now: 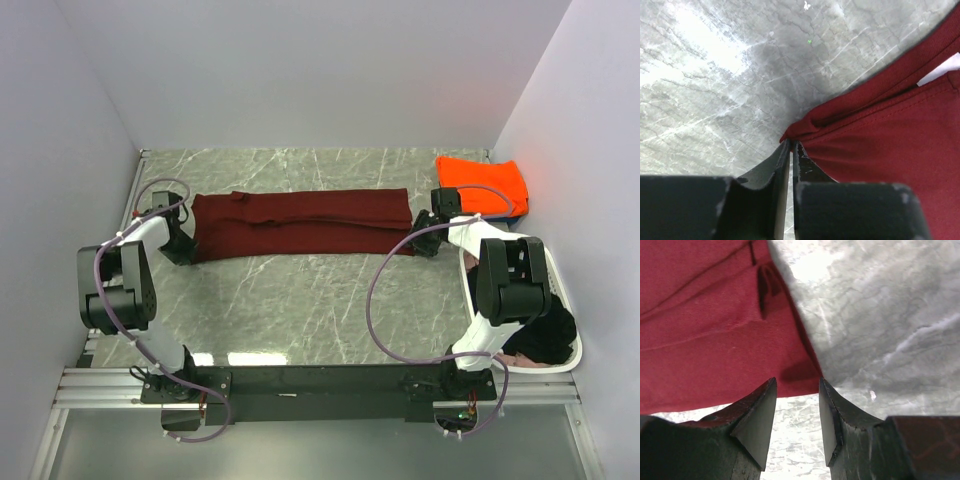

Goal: Fold and stack the t-shirts
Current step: Fold the tshirt

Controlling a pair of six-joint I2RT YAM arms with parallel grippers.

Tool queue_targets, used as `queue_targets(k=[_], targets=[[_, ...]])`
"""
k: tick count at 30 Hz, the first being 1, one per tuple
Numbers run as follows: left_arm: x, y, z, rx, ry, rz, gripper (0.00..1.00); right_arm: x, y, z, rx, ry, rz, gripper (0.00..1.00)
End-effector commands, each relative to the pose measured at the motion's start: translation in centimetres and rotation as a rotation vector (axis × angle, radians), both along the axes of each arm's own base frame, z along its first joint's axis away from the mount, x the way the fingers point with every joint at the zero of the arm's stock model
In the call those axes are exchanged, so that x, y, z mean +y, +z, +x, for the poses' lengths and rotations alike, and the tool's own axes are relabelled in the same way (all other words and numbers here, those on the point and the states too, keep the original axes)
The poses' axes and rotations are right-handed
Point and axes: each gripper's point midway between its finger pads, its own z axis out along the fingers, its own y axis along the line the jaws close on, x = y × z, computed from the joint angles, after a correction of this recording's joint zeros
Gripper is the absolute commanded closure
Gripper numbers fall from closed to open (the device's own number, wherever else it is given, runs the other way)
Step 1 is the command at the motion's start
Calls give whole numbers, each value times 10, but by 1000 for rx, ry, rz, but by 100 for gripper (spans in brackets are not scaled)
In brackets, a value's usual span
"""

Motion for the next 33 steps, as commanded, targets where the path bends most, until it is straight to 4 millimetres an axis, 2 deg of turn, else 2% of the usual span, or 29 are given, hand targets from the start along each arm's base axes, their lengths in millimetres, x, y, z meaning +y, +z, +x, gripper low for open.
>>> queue_targets(k=[1,5,7,11,13,17,20,21,22,23,27,29,32,33], targets=[[10,-11,-17,59,33,11,90,-12,0,-2,4,-25,-45,53],[23,-1,-21,55,65,19,88,-15,14,2,-25,-16,-59,54],[24,13,-13,14,61,27,86,-12,23,6,-54,2,-52,54],[17,47,6,-103,26,-4,74,2,43,13,-111,36,-16,54],[8,66,16,-150,1,-13,72,10,50,16,-140,58,18,55],[-12,84,29,-203,-44,-35,71,26,55,21,-161,102,76,58],[-35,79,39,-206,-106,-76,72,29,49,24,-144,107,90,59],[-42,66,40,-171,-124,-92,72,29,45,24,-133,105,88,59],[-45,62,42,-156,-130,-105,73,28,42,23,-119,94,84,59],[-47,47,41,-113,-130,-116,74,24,35,23,-103,79,70,59],[-38,13,30,-15,-106,-104,78,15,13,16,-35,42,40,60],[-32,0,20,28,-94,-95,80,7,-2,6,24,21,17,60],[-15,-15,-3,102,-55,-70,81,1,-11,-13,87,-9,15,60],[-9,-19,-17,133,-37,-65,81,-2,-13,-18,98,-18,9,60]])
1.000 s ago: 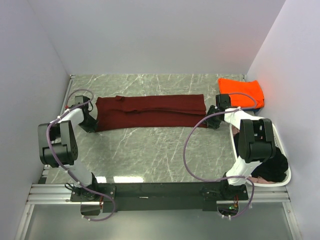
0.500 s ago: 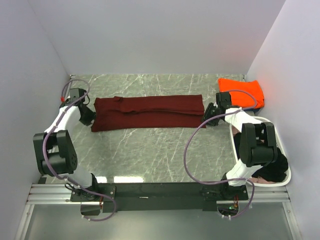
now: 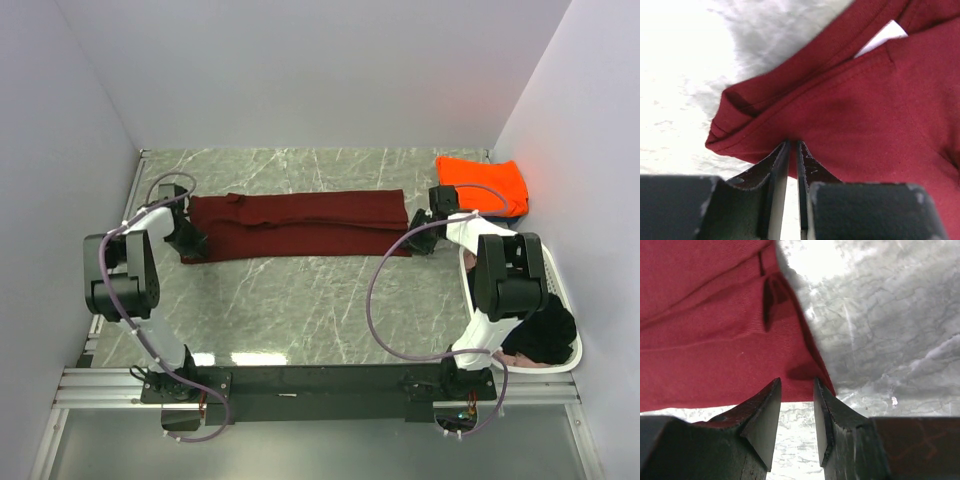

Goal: Fold and stack the t-shirts
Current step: Fold the tshirt

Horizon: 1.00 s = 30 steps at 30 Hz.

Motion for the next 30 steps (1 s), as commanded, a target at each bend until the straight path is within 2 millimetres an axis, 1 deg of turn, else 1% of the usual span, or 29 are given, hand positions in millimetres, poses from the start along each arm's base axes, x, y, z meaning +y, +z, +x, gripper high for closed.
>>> queue_targets(k=[1,3,4,6,7,8,9,10,11,13,14,15,16,17,18,19,20,21,22,23,24,25,27,28,29,30], targets=[[24,-20,-44,131,42,54,81,-18,-14,-31,104,-57,-51,60],[33,-17,-55,134,58,68,80,-21,-17,-42,127,-65,-59,60],[34,-21,-67,160,60,73,81,-23,-18,-53,140,-66,-65,60],[41,-17,-77,160,76,83,80,-25,-18,-62,152,-70,-75,60],[42,-20,-87,182,72,84,80,-26,-17,-71,159,-67,-85,60],[44,-14,-89,167,76,89,80,-35,-17,-75,165,-91,-89,60],[44,-15,-95,172,76,95,79,-37,-15,-77,160,-92,-98,60],[46,-13,-96,161,77,103,78,-42,-9,-80,142,-92,-123,60],[46,-5,-95,134,79,113,76,-42,-6,-80,130,-91,-129,60],[47,2,-93,109,83,115,72,-39,6,-77,89,-77,-122,60],[47,10,-90,80,82,117,66,-33,19,-71,40,-61,-112,60],[47,17,-86,60,84,121,64,-23,27,-68,10,-20,-111,60],[48,23,-83,41,89,123,62,-17,42,-59,-42,2,-110,60],[48,33,-81,18,90,131,58,-8,50,-55,-70,29,-108,60],[50,42,-76,-6,96,138,56,8,57,-53,-95,82,-100,60],[50,50,-74,-26,95,143,54,20,69,-42,-144,112,-86,60],[52,60,-72,-54,100,157,52,30,75,-38,-171,141,-74,60],[52,69,-70,-71,100,163,52,51,79,-37,-191,191,-49,60],[51,74,-69,-84,96,169,52,62,84,-29,-217,211,-31,61],[50,82,-68,-106,93,176,51,71,86,-25,-227,228,-15,61],[47,86,-68,-112,81,176,51,84,88,-24,-231,249,10,62],[44,89,-68,-120,71,176,51,98,87,-17,-235,274,21,63],[37,95,-67,-135,43,180,50,111,84,-12,-230,300,30,63],[33,96,-68,-138,31,183,50,122,80,-6,-225,321,36,64],[30,100,-68,-153,19,182,50,126,79,-2,-225,327,40,64],[22,99,-69,-155,-3,172,50,129,75,1,-217,327,40,64]])
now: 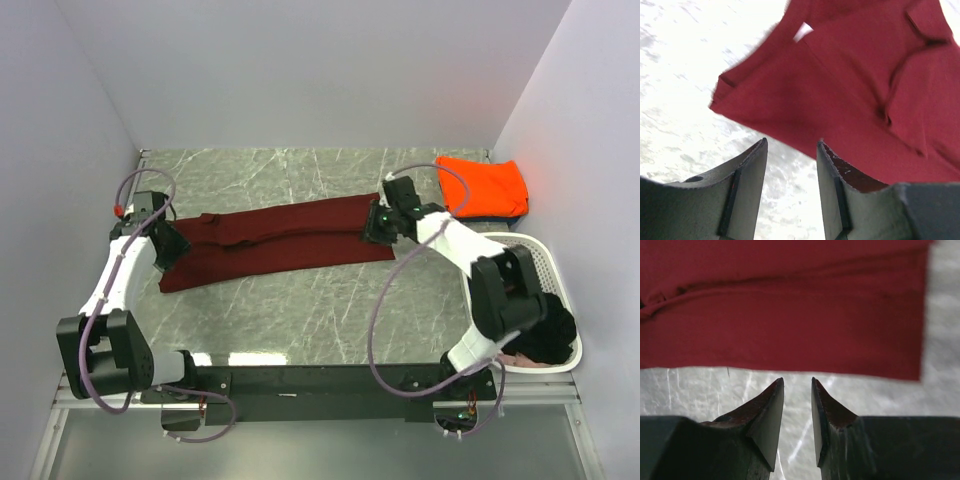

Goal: Fold and stack the t-shirts
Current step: Fold the tshirt

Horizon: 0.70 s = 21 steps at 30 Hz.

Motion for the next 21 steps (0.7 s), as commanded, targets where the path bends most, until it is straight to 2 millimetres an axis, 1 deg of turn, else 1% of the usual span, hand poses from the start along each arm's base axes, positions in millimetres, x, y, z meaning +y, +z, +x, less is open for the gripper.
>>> queue_targets(k=[1,3,7,9,13,15,16,17,18,19,21], targets=[[-13,11,-4,-11,-57,13,50,23,-1,28,-23,22,35,65],[-20,11,-6,-16,-82,7,50,27,-8,35,-12,24,32,65],[-30,8,-6,-27,-116,-5,50,32,-28,57,24,26,4,65],[-34,4,-7,-20,-132,-5,50,30,-34,66,29,17,-19,65],[-37,-1,-6,-13,-157,-3,50,22,-43,97,41,-28,-30,65],[-40,-4,-6,-9,-165,-6,50,17,-42,108,39,-52,-26,65],[-40,-4,-5,-10,-170,-7,50,12,-40,118,33,-70,-22,65],[-42,-6,-6,-6,-174,-10,50,9,-40,122,31,-79,-23,65],[-43,-6,-6,-6,-176,-13,50,7,-33,130,15,-91,-16,64],[-44,-8,-5,-8,-178,-14,49,2,-34,132,25,-100,-17,64],[-48,-10,-5,-6,-190,-26,49,1,-27,134,16,-95,-13,64]])
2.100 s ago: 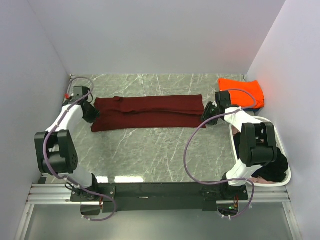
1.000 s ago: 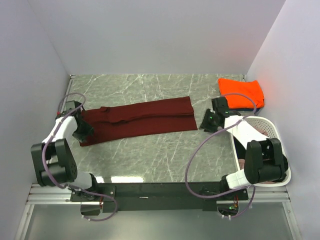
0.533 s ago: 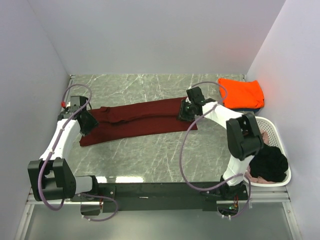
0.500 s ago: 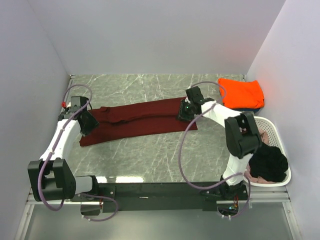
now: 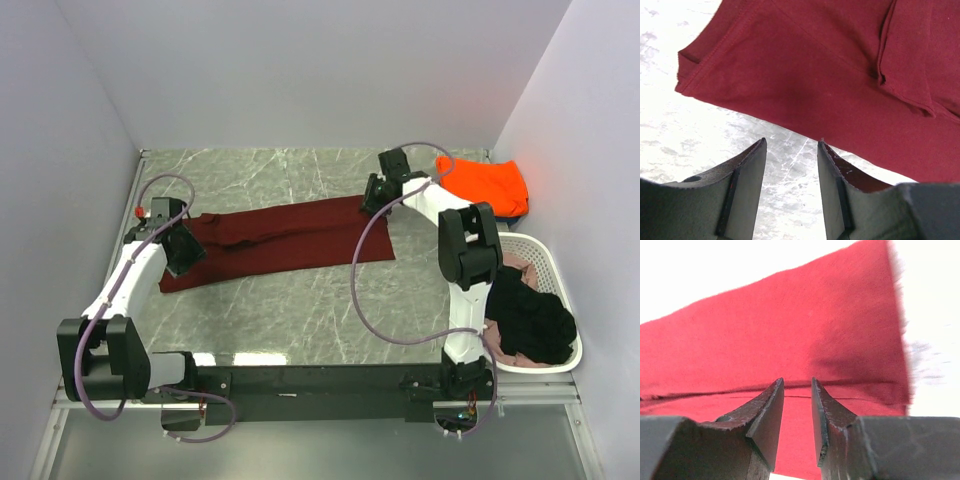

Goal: Fold and stack the t-shirts
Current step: Fold the tshirt

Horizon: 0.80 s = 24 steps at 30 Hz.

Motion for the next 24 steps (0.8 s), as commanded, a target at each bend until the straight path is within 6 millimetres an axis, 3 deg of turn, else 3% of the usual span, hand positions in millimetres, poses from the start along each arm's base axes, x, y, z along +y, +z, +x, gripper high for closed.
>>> queue_targets(k=[1,5,6,8,9,12,18,24], targets=[[-8,-2,6,-21,-39,-16,48,-7,30,14,-51,-17,9,64],[-22,-3,15,-22,-70,-33,49,-5,45,-10,-72,15,42,64],[-29,0,19,-31,-87,-37,49,-8,35,-25,-42,18,42,64],[-41,-3,25,-23,-112,-47,50,-9,40,-38,-49,25,50,64],[-44,0,30,-31,-118,-47,50,-13,27,-53,-14,24,41,64],[-57,-6,40,-13,-124,-68,52,-21,19,-73,-1,22,24,64],[-75,-34,48,39,-132,-97,61,-29,-8,-95,57,34,-8,64],[-75,-77,21,178,-95,-91,71,-39,-27,-105,103,20,-55,64]])
